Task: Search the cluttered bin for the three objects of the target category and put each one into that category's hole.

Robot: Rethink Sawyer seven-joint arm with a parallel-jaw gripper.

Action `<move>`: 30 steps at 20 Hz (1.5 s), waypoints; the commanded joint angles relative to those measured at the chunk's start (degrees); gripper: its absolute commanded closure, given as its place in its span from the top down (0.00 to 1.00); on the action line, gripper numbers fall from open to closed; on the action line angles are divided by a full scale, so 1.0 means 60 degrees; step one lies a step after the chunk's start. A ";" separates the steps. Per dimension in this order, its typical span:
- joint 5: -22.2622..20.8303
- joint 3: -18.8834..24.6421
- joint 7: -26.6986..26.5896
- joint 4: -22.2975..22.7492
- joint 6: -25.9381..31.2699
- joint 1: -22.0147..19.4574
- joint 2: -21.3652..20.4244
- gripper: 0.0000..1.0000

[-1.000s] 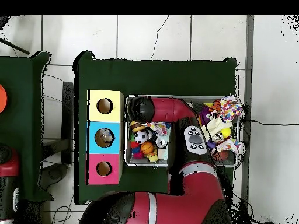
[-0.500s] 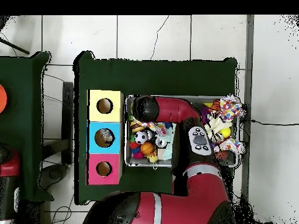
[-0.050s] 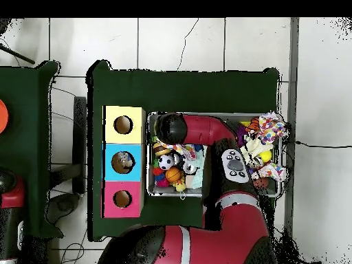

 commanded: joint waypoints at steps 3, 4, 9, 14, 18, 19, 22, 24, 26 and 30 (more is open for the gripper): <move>-0.0163 0.0522 0.0679 0.1177 0.0397 0.0189 -0.0433 0.00; -0.0076 0.0478 0.0743 0.1270 0.0664 0.0291 -0.0674 0.00; 0.0150 0.0382 0.0971 0.1809 0.1130 0.0546 -0.1488 0.00; 0.0263 0.0466 0.0869 0.2106 0.1279 0.0495 -0.1870 0.00; 0.0317 0.0485 0.0898 0.2325 0.1276 0.0496 -0.2108 0.00; 0.0317 0.0498 0.0889 0.2352 0.1264 0.0477 -0.2119 0.00; 0.0281 0.0495 0.0864 0.2310 0.1234 0.0449 -0.2047 0.00; 0.0241 0.0516 0.0854 0.2263 0.1086 0.0405 -0.1899 0.00; 0.0205 0.0552 0.0829 0.2227 0.0920 0.0332 -0.1733 0.00; 0.0041 0.0602 0.0663 0.2162 0.0590 0.0145 -0.1456 0.00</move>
